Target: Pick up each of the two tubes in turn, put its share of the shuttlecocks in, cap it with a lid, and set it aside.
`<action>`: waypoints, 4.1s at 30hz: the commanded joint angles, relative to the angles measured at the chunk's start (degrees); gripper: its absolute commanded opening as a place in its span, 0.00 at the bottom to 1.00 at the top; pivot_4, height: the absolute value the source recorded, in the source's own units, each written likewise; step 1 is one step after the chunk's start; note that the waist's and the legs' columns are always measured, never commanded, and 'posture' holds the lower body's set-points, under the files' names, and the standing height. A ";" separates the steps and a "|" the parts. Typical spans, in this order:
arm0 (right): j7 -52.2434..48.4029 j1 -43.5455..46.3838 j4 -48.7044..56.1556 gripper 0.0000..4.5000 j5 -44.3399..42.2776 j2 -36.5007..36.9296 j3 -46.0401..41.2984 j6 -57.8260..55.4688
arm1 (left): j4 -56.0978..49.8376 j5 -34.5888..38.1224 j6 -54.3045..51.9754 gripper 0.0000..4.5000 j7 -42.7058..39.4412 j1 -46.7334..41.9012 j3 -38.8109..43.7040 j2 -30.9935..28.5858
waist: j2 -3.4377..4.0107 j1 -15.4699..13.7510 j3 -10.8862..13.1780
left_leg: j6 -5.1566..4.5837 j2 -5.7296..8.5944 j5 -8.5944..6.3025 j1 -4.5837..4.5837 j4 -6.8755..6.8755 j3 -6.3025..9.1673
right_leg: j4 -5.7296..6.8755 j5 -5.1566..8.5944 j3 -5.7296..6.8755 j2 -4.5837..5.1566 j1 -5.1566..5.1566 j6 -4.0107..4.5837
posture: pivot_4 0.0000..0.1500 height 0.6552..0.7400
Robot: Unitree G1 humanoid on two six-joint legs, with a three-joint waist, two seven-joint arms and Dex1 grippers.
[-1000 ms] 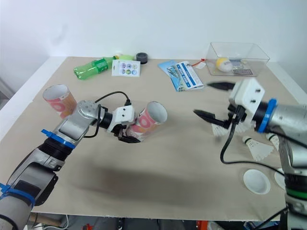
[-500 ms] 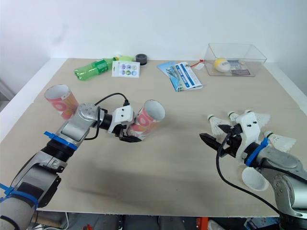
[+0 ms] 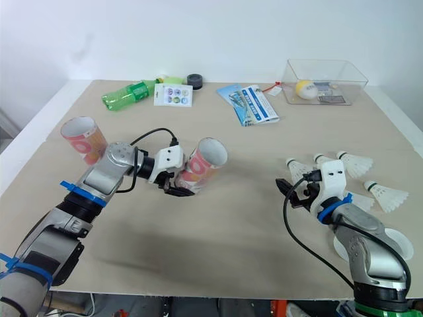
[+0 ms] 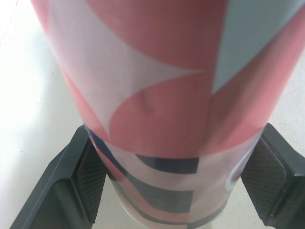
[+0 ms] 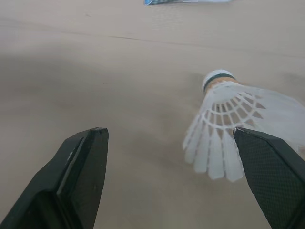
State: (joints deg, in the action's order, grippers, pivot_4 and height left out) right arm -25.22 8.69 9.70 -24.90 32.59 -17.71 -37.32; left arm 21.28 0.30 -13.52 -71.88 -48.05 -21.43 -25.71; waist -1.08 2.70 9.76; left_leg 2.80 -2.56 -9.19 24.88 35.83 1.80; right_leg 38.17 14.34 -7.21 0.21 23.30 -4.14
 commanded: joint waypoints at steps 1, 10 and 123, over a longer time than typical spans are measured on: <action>1.17 3.70 -4.40 0.99 2.94 -0.62 0.90 4.55 | -1.23 -0.13 -0.19 0.81 -0.44 0.31 -0.13 -0.12 | 0.00 0.04 0.00 | 0.00 0.00 0.00 0.00 0.00 0.00 | -0.01 0.00 0.00 0.00 0.01 0.00 | 1.00 1.00; 0.17 6.36 -7.97 0.30 5.71 -0.80 3.03 7.77 | -0.71 0.02 1.73 0.81 0.54 1.54 0.17 0.27 | 0.00 0.00 0.00 | 0.00 0.00 0.00 0.01 -0.07 0.01 | -0.01 -0.04 0.01 0.00 0.01 -0.12 | 1.00 1.00; -42.99 28.04 -0.02 0.02 5.14 23.78 11.73 34.28 | 4.42 -0.55 3.21 0.68 1.18 -1.06 1.48 2.81 | 0.04 -0.10 0.08 | -0.07 0.14 0.03 0.12 -0.11 0.09 | -0.13 0.05 0.10 0.18 0.03 -0.08 | 1.00 1.00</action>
State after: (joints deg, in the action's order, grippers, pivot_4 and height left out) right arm -65.89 35.33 7.87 -19.42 55.29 -5.98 -4.88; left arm 25.09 0.11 -10.47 -70.75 -48.33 -19.65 -23.43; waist -1.04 2.60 9.83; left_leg 2.73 -2.41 -9.16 24.99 35.72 1.88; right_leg 38.04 14.39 -7.11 0.39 23.34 -4.22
